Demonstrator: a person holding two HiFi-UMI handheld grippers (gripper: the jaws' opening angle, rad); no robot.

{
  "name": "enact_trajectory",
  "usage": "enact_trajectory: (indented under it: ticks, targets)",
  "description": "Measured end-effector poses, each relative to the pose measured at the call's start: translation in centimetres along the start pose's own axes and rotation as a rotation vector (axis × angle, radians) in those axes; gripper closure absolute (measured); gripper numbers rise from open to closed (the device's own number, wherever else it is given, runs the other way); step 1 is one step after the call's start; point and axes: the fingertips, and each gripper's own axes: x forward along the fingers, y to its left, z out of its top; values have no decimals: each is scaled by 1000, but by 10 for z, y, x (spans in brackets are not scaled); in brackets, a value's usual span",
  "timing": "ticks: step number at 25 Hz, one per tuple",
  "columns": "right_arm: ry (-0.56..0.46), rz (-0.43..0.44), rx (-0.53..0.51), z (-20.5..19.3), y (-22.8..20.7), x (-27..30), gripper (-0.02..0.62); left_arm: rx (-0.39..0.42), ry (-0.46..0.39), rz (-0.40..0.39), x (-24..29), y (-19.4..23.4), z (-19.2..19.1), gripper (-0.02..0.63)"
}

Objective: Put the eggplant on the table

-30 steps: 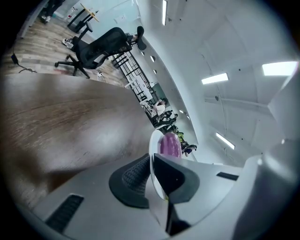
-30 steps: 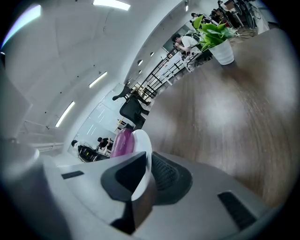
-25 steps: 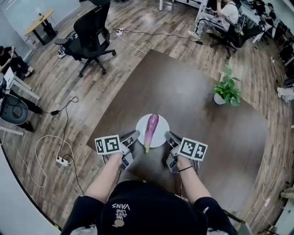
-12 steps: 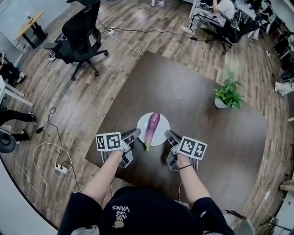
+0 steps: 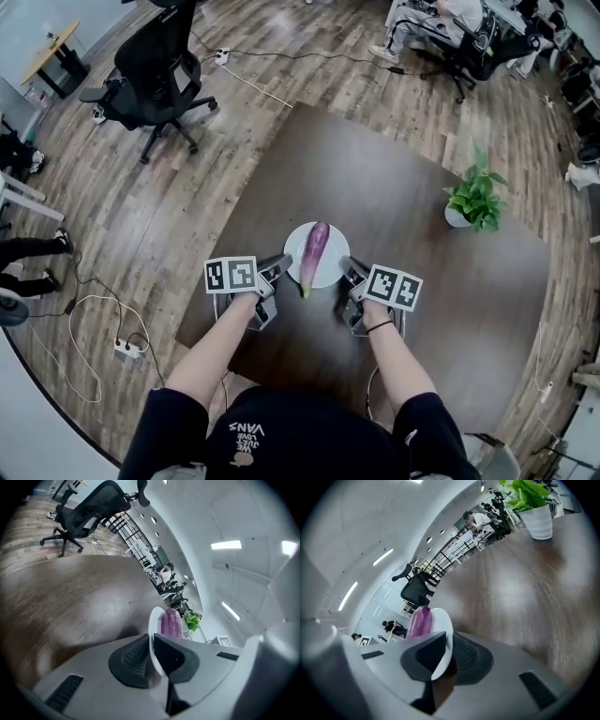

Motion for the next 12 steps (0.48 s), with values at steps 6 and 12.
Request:
enact_trajectory:
  ticks: [6,12]
  targets:
    - [23,-27,5,12,-13,21,560,7,51,37,19,15,13,580]
    - [45,-41,1,18,-22,34,560,-4,85,77,31,25,19,580]
